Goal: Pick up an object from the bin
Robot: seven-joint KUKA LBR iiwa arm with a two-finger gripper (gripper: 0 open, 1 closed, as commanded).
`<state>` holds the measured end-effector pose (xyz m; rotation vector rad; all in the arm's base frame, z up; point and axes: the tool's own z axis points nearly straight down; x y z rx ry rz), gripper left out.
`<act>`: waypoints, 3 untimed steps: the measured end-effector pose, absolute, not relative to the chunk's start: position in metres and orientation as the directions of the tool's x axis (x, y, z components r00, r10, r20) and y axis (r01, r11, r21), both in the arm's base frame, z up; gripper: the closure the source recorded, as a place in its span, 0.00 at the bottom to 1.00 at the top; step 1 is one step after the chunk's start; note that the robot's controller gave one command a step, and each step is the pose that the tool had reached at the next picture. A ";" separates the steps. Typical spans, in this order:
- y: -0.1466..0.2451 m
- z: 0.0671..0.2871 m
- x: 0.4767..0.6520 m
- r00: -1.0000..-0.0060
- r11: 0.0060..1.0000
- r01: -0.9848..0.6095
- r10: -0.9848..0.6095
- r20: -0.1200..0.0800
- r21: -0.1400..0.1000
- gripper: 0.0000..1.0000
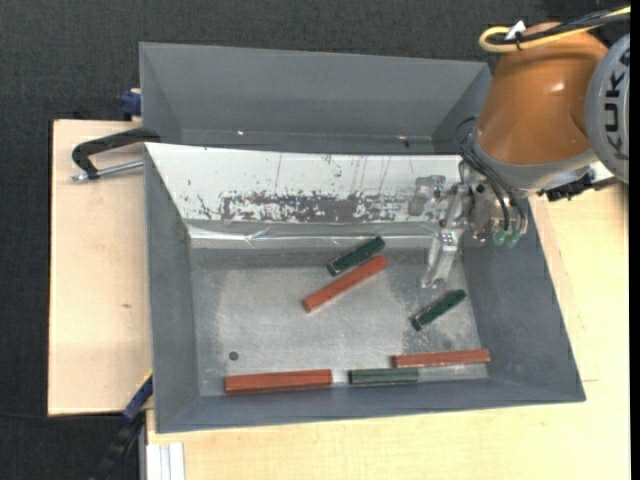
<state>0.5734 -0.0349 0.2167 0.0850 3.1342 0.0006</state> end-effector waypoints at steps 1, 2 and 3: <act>-0.035 0.217 0.573 -0.999 0.999 0.054 0.054 -0.006 0.001 0.00; -0.031 0.174 0.575 -1.000 1.000 -0.002 -0.002 -0.009 0.000 0.00; 0.000 0.111 0.567 -0.976 0.976 -0.217 -0.217 -0.005 0.000 0.00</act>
Offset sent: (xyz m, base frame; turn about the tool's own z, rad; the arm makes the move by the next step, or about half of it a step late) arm -0.0002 0.0108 -0.1337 -0.1637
